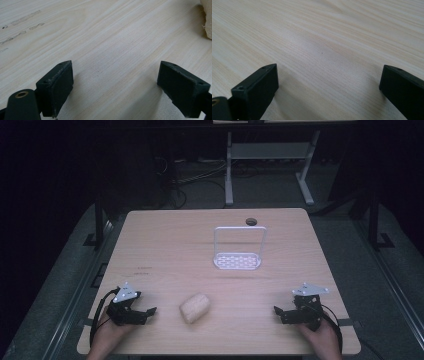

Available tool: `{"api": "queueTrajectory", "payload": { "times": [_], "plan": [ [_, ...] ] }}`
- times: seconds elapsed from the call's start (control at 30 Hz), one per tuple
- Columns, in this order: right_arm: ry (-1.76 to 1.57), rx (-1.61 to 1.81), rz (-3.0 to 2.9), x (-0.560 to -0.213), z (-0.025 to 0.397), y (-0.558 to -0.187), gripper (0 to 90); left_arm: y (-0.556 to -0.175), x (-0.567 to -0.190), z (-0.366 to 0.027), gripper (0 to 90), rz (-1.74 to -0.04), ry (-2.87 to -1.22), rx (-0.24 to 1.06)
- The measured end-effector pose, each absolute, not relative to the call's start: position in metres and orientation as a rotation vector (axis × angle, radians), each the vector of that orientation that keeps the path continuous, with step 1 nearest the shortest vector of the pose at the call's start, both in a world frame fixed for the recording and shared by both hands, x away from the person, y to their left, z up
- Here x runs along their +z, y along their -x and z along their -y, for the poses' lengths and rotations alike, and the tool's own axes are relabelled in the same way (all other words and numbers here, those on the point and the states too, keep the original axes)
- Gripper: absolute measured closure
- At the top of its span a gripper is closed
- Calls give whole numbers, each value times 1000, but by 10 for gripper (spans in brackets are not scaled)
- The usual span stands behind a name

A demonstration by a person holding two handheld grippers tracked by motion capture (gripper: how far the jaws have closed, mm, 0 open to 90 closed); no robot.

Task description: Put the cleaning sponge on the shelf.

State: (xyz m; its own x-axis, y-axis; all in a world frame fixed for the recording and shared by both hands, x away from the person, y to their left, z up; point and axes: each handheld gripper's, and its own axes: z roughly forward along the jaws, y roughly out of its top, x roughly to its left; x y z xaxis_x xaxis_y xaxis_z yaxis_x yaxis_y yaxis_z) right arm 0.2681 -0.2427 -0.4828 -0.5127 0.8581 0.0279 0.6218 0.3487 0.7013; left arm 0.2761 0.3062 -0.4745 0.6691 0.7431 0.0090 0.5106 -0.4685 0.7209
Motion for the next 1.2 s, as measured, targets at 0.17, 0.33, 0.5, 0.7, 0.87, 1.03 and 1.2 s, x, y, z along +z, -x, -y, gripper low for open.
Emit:
{"api": "queueTrajectory", "payload": {
  "times": [0.17, 0.33, 0.5, 0.7, 0.87, 1.03, 1.2],
  "plan": [
    [-1307, 952, -2272, -483, 243, -268, 20, -276, -475, -306, 128, -963, -2171, 421],
    [-1307, 952, -2272, -483, 243, -268, 20, -276, -473, -306, 144, -982, -2167, 404],
    [-1306, 952, -2271, -483, 243, -268, 20, -277, -466, -302, 144, -989, -2170, 391],
    [-1306, 952, -2272, -483, 243, -268, 20, -276, -455, -296, 147, -978, -2165, 376],
    [-1307, 952, -2271, -483, 243, -268, 20, -273, -449, -291, 147, -958, -2177, 365],
    [-1306, 952, -2271, -483, 243, -268, 20, -271, -441, -285, 149, -936, -2185, 359],
    [-1306, 952, -2272, -483, 243, -268, 20, -268, -434, -277, 150, -916, -2198, 349]
  ]
}}
